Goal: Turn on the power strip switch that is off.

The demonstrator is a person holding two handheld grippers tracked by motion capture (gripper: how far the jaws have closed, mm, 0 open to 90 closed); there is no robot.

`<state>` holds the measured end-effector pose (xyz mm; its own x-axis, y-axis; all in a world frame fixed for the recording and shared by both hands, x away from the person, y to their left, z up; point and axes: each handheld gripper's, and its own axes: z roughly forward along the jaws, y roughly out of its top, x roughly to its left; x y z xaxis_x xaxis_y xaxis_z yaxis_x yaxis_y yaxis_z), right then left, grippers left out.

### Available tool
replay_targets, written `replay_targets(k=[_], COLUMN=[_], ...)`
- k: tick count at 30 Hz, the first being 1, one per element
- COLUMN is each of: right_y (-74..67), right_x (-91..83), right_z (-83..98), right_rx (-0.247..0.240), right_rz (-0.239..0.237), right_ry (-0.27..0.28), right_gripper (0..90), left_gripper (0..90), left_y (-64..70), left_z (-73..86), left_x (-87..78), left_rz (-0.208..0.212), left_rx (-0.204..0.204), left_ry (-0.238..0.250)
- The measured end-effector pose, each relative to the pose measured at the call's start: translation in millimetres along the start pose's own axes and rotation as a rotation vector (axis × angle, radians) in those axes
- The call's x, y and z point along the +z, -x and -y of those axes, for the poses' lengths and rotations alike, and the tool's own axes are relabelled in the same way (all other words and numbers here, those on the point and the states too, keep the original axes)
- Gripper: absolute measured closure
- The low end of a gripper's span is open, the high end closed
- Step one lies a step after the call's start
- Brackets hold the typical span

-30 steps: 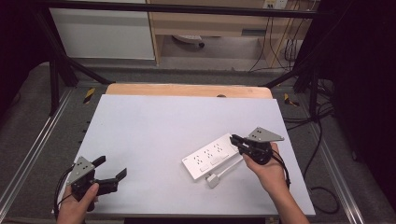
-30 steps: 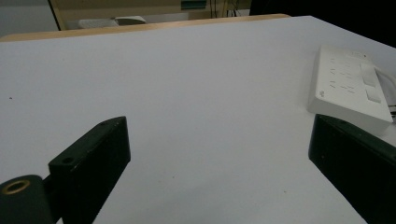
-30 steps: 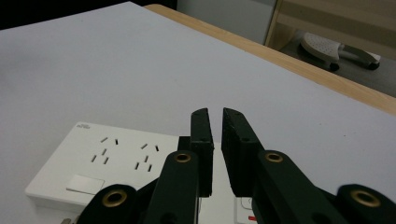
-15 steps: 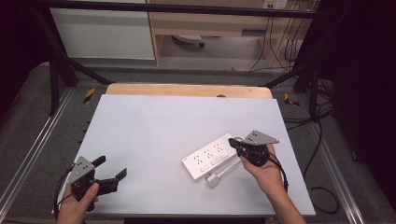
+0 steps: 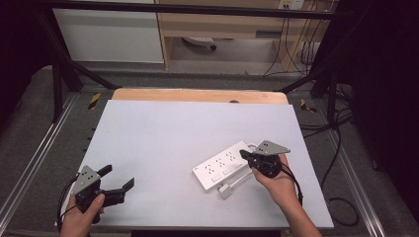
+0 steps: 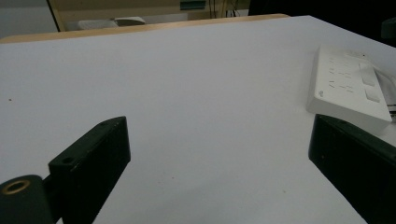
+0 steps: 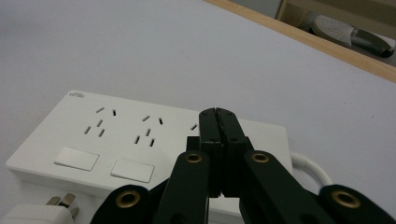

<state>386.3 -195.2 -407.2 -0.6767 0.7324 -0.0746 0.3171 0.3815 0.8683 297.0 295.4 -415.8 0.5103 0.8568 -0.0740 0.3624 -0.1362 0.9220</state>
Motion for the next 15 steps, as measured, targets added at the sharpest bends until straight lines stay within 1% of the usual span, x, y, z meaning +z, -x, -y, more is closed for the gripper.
replay_targets(k=[6,15], right_y=[0.0,2.2], right_x=[2.3,7.4], right_z=[2.5,8.1], right_rx=[0.001,0.013], right_rz=[-0.001,0.0], right_ry=[-0.006,-0.037], right_gripper=[90.0,90.0], left_gripper=[5.6,5.6], left_y=[0.3,0.2], left_z=[-0.1,-0.2], left_x=[0.1,0.1], left_rz=[0.002,0.003], left_rx=[0.001,0.008], left_ry=[0.0,-0.002])
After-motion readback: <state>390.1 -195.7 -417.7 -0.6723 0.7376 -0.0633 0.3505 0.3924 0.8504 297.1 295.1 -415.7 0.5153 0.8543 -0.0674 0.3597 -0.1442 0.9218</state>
